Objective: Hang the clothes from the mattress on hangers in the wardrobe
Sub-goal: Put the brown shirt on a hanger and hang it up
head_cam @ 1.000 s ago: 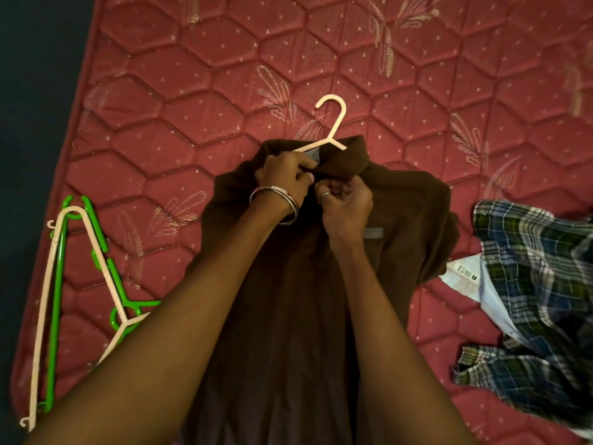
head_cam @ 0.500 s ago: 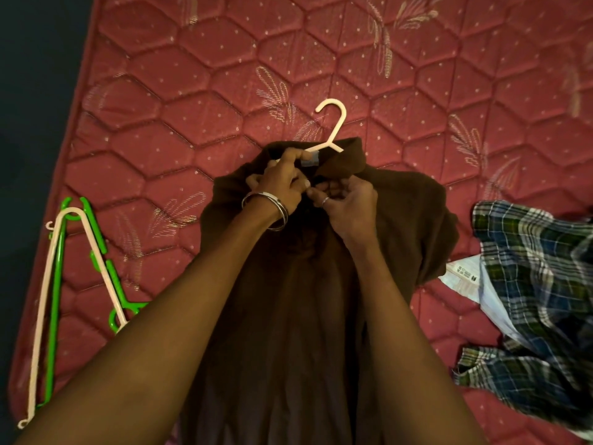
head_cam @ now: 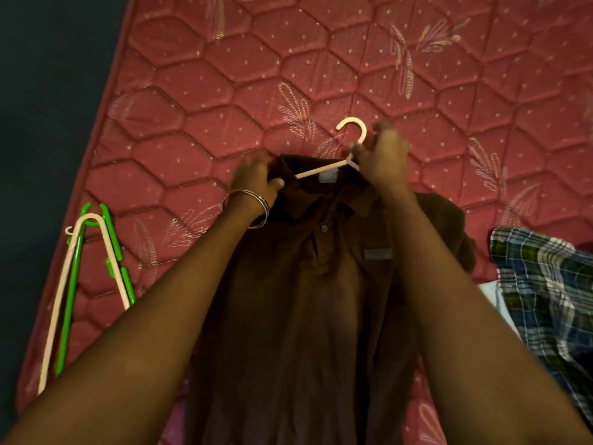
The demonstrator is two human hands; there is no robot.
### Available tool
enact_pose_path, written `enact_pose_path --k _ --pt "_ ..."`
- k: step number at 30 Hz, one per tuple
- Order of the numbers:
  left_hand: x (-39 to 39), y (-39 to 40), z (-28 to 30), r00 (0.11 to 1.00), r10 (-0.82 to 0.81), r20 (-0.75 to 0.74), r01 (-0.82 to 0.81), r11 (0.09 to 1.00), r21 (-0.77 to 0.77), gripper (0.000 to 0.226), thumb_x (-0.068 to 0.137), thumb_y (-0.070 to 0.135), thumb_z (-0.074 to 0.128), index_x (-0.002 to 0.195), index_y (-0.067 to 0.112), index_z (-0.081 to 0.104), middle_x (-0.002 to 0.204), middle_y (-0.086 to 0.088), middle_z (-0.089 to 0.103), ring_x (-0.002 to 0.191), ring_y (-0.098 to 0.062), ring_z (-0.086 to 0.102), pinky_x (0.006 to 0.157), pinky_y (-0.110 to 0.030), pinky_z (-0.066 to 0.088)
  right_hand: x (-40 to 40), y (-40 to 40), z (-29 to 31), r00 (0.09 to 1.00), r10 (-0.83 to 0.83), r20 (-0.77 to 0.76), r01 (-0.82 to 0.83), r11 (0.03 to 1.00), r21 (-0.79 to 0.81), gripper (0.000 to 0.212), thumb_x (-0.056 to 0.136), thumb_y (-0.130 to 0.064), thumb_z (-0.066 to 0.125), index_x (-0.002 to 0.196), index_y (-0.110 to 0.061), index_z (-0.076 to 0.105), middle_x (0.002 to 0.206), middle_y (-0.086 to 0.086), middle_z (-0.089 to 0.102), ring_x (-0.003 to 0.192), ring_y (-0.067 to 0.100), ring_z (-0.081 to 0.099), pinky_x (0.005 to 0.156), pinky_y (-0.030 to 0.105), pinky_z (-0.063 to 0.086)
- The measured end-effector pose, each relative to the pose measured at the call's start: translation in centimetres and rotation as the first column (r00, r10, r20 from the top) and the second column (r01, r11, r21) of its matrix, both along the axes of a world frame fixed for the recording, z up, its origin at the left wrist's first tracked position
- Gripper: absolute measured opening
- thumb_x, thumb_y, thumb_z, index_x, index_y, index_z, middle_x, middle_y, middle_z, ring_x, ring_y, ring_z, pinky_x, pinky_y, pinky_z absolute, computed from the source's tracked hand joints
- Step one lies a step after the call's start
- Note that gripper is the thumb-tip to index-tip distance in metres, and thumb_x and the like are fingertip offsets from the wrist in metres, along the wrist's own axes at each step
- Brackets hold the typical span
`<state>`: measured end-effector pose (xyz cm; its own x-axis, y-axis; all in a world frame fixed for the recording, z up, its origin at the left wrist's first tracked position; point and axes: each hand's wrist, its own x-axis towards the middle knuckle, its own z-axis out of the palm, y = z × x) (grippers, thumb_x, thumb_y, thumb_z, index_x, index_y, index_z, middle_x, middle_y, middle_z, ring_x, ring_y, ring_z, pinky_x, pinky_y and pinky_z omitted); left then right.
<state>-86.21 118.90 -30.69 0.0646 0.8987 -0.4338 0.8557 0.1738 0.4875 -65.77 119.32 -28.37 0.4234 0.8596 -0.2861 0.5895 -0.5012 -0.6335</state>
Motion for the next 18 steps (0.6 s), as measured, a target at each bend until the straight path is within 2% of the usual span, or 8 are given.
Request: enact_pose_path --k 2,4,6,8,11,14,16,18 --pt "0.1 0.2 0.0 0.998 -0.057 0.042 0.058 0.998 -0.029 0.047 0.086 0.021 0.066 0.129 0.007 0.053 0.129 -0.016 0.056 0.119 -0.032 0.052 0.101 -0.038 0.041 -0.1 1.8 -1.4 0.995 0.064 0.07 -0.053 0.987 -0.153 0.04 0.084 -0.027 0.072 0.11 -0.001 0.058 0.106 0.014 0.062 0.096 0.026 0.057 0.066 0.027 0.03" --pt "0.0 0.3 0.0 0.995 -0.044 0.085 0.046 0.999 -0.015 0.05 0.085 0.021 0.068 0.131 0.007 0.053 0.131 -0.013 0.056 0.121 -0.029 0.052 0.101 -0.035 0.04 -0.2 3.0 -1.8 0.997 -0.069 0.035 0.073 0.988 -0.133 0.032 0.078 -0.024 0.078 0.097 -0.004 0.063 0.095 0.006 0.063 0.084 0.021 0.058 0.061 0.03 0.034" --pt "-0.2 0.4 -0.3 0.991 -0.009 0.137 0.008 1.0 0.01 0.047 0.084 0.02 0.069 0.127 0.007 0.056 0.128 -0.011 0.059 0.118 -0.027 0.054 0.099 -0.032 0.04 -0.5 3.8 -1.7 0.955 -0.243 -0.168 0.234 0.97 -0.07 0.019 0.073 -0.009 0.079 0.072 -0.013 0.06 0.074 0.0 0.061 0.065 0.012 0.055 0.054 0.029 0.043" --pt "-0.3 0.4 -0.4 0.981 0.004 0.196 -0.014 0.999 0.047 0.038 0.084 0.018 0.069 0.12 0.009 0.06 0.12 -0.009 0.063 0.112 -0.024 0.057 0.095 -0.029 0.042 -0.7 4.3 -0.9 0.893 -0.236 -0.383 0.255 0.967 0.001 0.033 0.075 0.005 0.071 0.063 -0.02 0.053 0.06 -0.005 0.052 0.054 0.006 0.051 0.054 0.027 0.049" --pt "-0.1 0.4 0.4 0.958 0.027 0.287 -0.062 0.992 0.114 0.034 0.083 0.018 0.069 0.116 0.01 0.064 0.112 -0.003 0.066 0.102 -0.017 0.06 0.088 -0.024 0.045 -1.7 5.0 2.2 0.893 0.0 -0.449 0.055 0.993 0.109 0.026 0.079 0.006 0.069 0.072 -0.017 0.06 0.064 -0.003 0.058 0.053 0.006 0.059 0.05 0.026 0.052" --pt "0.3 0.7 2.4 0.925 0.098 0.368 -0.195 0.952 0.236 0.035 0.082 0.018 0.071 0.116 0.01 0.067 0.108 -0.002 0.069 0.097 -0.012 0.061 0.083 -0.016 0.043 -2.1 5.4 5.9 0.845 0.237 -0.479 -0.115 0.956 0.269 0.014 0.081 0.009 0.066 0.086 -0.004 0.063 0.07 0.002 0.059 0.058 0.011 0.064 0.052 0.031 0.057" --pt "0.0 0.6 4.0 0.915 0.048 0.4 -0.195 0.923 0.333 0.034 0.083 0.018 0.069 0.116 0.011 0.067 0.109 -0.007 0.07 0.096 -0.002 0.058 0.082 -0.006 0.041 -1.6 4.9 7.7 0.831 0.29 -0.475 -0.124 0.928 0.351 0.017 0.08 0.01 0.066 0.095 0.002 0.063 0.075 0.007 0.059 0.061 0.016 0.065 0.055 0.033 0.058" --pt "-0.5 0.4 5.5 0.914 -0.01 0.406 -0.156 0.914 0.375 0.031 0.087 0.02 0.065 0.116 0.011 0.067 0.108 -0.008 0.07 0.092 0.005 0.054 0.077 0.003 0.036 -1.0 4.2 8.8 0.827 0.244 -0.507 -0.058 0.934 0.353 0.018 0.08 0.01 0.065 0.093 -0.001 0.062 0.073 0.007 0.057 0.058 0.016 0.063 0.054 0.033 0.057"
